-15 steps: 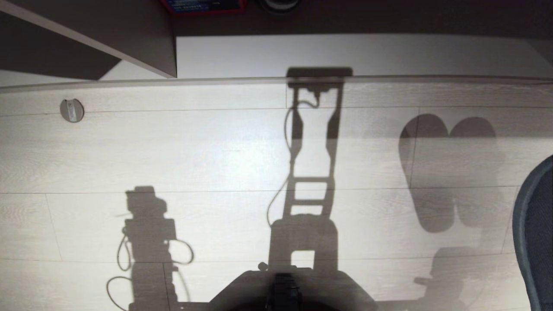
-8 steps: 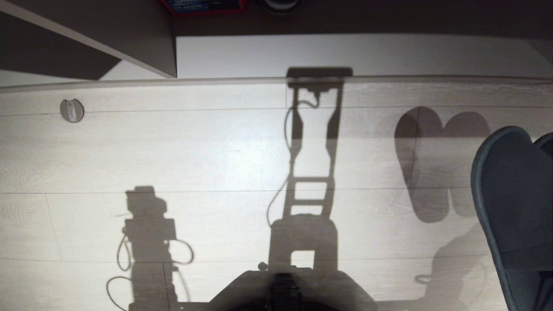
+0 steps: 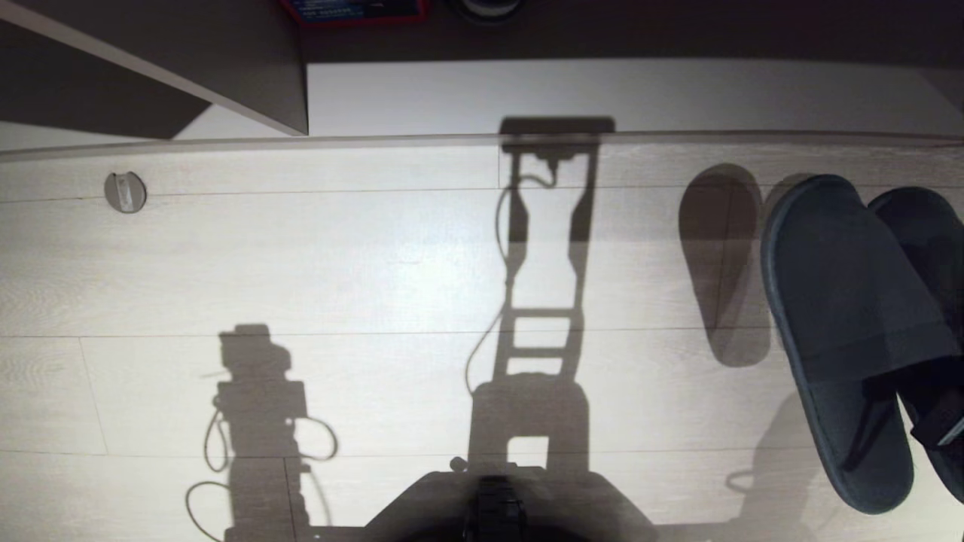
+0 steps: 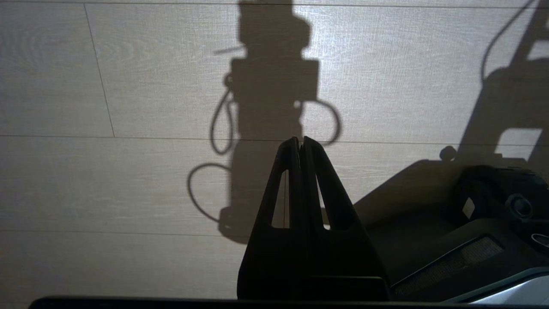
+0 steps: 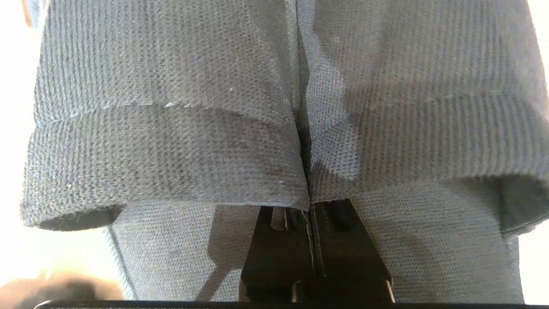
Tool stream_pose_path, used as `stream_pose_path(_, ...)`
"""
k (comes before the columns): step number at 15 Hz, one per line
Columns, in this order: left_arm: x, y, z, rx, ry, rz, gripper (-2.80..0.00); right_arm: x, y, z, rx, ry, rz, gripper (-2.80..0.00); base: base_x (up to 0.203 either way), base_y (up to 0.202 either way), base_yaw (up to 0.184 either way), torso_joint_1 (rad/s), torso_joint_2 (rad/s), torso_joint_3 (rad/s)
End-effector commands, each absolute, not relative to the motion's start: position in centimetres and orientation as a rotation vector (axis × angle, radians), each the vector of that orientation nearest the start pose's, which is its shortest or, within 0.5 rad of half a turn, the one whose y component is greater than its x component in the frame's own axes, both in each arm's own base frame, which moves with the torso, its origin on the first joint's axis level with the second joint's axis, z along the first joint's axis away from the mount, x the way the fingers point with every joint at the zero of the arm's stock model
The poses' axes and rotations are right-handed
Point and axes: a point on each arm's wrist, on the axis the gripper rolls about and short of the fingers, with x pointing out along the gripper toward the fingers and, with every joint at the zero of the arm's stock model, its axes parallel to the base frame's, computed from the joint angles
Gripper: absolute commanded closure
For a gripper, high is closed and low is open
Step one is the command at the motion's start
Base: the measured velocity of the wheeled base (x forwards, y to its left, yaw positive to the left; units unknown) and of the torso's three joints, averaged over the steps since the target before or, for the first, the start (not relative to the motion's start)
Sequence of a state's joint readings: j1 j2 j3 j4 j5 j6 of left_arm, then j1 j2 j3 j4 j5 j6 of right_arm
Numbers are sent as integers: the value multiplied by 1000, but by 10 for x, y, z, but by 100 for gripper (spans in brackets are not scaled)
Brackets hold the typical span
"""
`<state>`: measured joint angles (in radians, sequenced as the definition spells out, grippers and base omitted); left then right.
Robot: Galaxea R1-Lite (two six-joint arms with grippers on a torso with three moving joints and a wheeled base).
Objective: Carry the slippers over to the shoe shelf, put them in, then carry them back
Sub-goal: Place the slippers into the shoe cabinet
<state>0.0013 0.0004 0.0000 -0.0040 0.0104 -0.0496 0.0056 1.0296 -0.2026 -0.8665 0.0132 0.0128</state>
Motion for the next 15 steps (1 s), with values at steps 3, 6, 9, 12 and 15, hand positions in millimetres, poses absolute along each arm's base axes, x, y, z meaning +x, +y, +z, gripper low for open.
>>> stream_pose_path(3, -23, 0, 76, -51, -5, 12, 0, 149, 1, 180, 16, -49, 20, 0, 0, 0, 0, 0, 0, 0)
stream_pose_path(6, -23, 0, 76, -51, -5, 12, 0, 164, 1, 187, 18, -150, 21, 0, 0, 0, 0, 0, 0, 0)
stream_pose_path(9, -23, 0, 76, -51, -5, 12, 0, 175, 1, 196, 13, -237, 22, 0, 0, 0, 0, 0, 0, 0)
stream_pose_path(12, -23, 0, 76, -51, -5, 12, 0, 184, 1, 202, 7, -279, 18, 0, 0, 0, 0, 0, 0, 0)
stream_pose_path(15, -23, 0, 76, -51, -5, 12, 0, 197, 1, 211, 5, -316, 15, 0, 0, 0, 0, 0, 0, 0)
